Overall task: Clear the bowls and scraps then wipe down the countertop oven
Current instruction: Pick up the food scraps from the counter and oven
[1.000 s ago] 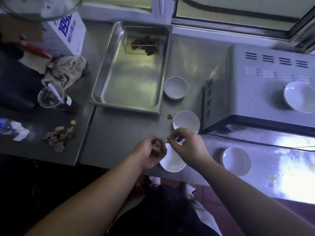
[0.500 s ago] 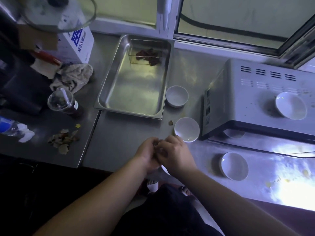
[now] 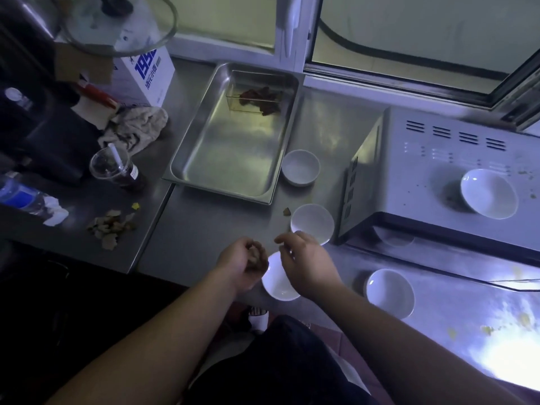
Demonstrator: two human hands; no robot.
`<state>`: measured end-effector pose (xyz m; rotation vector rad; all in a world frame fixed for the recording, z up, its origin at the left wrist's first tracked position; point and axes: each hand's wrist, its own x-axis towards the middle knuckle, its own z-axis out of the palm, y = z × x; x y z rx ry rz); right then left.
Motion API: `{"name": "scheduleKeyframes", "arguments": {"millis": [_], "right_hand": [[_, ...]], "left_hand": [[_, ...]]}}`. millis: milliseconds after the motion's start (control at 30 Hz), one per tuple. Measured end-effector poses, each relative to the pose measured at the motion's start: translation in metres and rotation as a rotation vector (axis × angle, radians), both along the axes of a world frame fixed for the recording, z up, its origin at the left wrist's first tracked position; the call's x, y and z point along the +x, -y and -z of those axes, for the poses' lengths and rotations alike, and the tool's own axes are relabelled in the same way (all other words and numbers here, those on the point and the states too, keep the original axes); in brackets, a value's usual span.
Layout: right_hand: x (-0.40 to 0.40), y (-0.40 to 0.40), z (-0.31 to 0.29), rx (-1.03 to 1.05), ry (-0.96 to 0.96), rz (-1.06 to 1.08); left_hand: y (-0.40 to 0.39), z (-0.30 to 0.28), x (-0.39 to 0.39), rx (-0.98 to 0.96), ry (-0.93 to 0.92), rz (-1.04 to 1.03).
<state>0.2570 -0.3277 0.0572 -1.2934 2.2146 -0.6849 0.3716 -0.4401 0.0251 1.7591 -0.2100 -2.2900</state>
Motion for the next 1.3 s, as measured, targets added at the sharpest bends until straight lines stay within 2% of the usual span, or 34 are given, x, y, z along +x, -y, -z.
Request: {"name": "scheduleKeyframes", "arguments": {"millis": [133, 267, 400, 567, 933, 1133, 1300], "right_hand": [[-0.029, 0.002, 0.011, 0.17, -0.007, -0.008], [-0.037, 0.018, 0.024, 0.284, -0.005, -0.089], [-0.031, 0.041, 0.034, 0.373, -0.05, -0.196], [-0.022, 0.066, 0.051, 0.481, -0.131, -0.326], [0.0, 0.108, 0.093, 0.799, -0.241, -0.332], [0.01, 0.113, 0.104, 0.863, -0.284, -0.3], [0.003, 0.117, 0.097, 0.75, -0.344, -0.275]], "left_hand": [[-0.006, -0.001, 0.01, -0.017, 0.024, -0.078], [-0.01, 0.008, 0.024, 0.019, 0.013, -0.195], [-0.004, 0.014, 0.035, 0.059, -0.008, -0.227], [0.018, 0.022, 0.039, 0.113, -0.011, -0.203], [0.074, 0.049, 0.048, 0.148, 0.05, -0.044], [0.085, 0.055, 0.05, 0.141, 0.071, 0.059], [0.09, 0.057, 0.045, 0.176, 0.065, 0.058]]}}
